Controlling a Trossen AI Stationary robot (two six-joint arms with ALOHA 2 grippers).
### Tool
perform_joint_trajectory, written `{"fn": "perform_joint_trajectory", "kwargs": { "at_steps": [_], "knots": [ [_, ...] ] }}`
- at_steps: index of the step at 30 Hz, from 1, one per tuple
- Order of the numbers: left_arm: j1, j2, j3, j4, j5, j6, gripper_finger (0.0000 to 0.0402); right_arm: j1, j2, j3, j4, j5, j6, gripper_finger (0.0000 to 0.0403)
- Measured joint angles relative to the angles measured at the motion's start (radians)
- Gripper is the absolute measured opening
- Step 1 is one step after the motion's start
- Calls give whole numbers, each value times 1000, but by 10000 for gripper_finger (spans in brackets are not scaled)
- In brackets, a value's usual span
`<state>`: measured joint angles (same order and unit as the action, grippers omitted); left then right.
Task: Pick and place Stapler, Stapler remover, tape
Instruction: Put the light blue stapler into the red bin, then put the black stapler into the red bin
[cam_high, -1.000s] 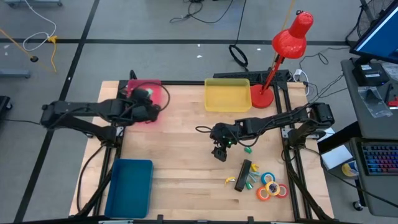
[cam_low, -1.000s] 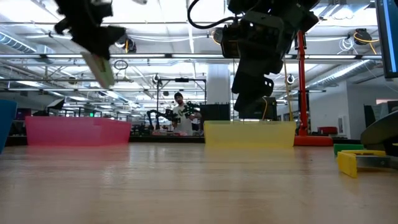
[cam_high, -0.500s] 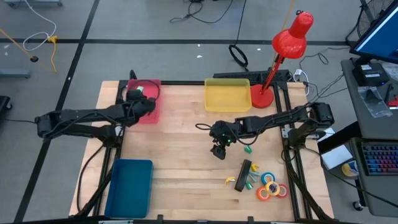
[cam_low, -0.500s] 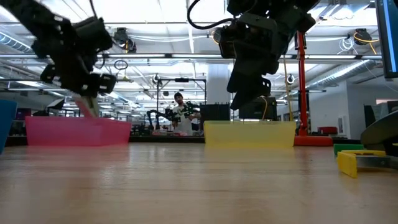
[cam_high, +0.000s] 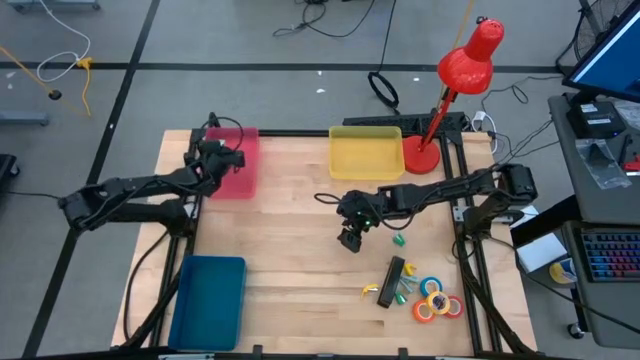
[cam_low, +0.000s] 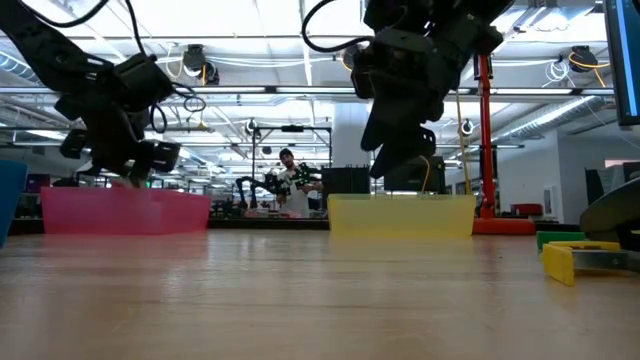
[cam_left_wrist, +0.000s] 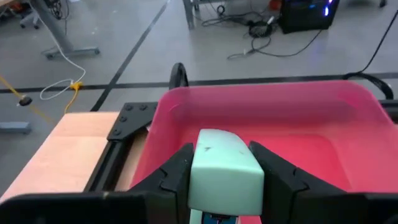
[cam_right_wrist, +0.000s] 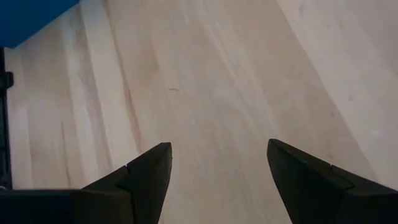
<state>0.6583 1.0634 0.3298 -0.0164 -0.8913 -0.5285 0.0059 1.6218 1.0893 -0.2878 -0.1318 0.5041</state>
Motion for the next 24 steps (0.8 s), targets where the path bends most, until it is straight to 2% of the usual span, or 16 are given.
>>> {"fn": "perform_joint_trajectory", "kwargs": {
  "at_steps": [7,10,16,24],
  "knots": [
    [29,54,0,26,3,2,127,-17,0,0,0,0,8,254],
    [48,80,0,28,35,2,129,-17,0,0,10,0,8,254],
    [64,135,-1,49,112,8,166,-18,0,0,38,0,7,254],
    [63,119,2,93,117,68,154,-17,0,0,37,-2,5,254]
  ]
}}
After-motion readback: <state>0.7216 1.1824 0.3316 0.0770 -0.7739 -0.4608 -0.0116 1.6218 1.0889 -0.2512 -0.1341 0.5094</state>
